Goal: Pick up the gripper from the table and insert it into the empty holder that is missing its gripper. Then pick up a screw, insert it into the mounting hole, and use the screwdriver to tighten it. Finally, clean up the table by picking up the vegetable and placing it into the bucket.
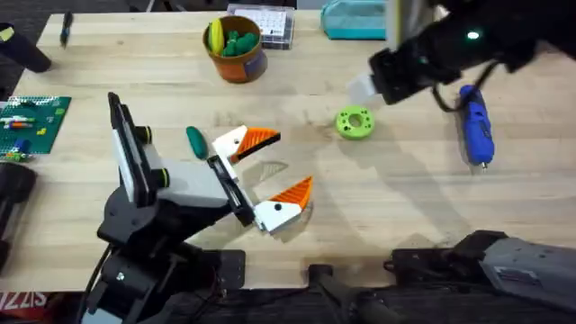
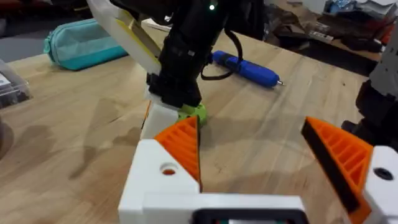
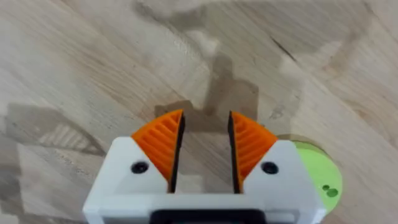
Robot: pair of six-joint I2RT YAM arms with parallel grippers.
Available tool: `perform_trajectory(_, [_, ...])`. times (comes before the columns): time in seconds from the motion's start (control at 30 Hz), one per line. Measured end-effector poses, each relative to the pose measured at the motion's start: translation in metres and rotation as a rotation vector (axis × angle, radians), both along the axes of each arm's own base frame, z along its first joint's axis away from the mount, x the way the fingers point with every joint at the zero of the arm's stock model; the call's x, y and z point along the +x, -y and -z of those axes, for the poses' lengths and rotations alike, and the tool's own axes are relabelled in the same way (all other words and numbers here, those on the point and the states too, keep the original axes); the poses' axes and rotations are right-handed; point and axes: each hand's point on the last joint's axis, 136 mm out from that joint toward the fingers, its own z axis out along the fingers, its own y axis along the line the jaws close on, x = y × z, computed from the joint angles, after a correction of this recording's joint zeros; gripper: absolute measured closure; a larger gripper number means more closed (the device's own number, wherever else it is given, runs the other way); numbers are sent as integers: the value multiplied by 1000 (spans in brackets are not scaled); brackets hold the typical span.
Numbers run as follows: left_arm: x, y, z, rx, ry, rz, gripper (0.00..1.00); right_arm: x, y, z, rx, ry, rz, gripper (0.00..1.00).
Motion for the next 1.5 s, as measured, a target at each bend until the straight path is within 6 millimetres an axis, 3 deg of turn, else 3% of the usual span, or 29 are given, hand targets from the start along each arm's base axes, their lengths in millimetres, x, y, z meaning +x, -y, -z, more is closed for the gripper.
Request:
perform_trajectory(0.17, [0, 0, 0, 0, 0, 0, 15, -8, 13, -6, 12, 45, 51, 553])
perform_trajectory(0.43, [0, 0, 0, 0, 0, 0, 15, -15, 20, 38, 110, 133, 155, 553])
perform_trajectory(0.67, [0, 0, 0, 0, 0, 0, 15, -23, 16, 73, 80, 115, 167, 553])
perform_trajectory(0.97, [0, 0, 0, 0, 0, 0, 15, -21, 0, 95, 30, 84, 132, 553])
perform_trajectory(1.5, [0, 0, 0, 0, 0, 0, 15, -9, -10, 118, -13, 71, 85, 553])
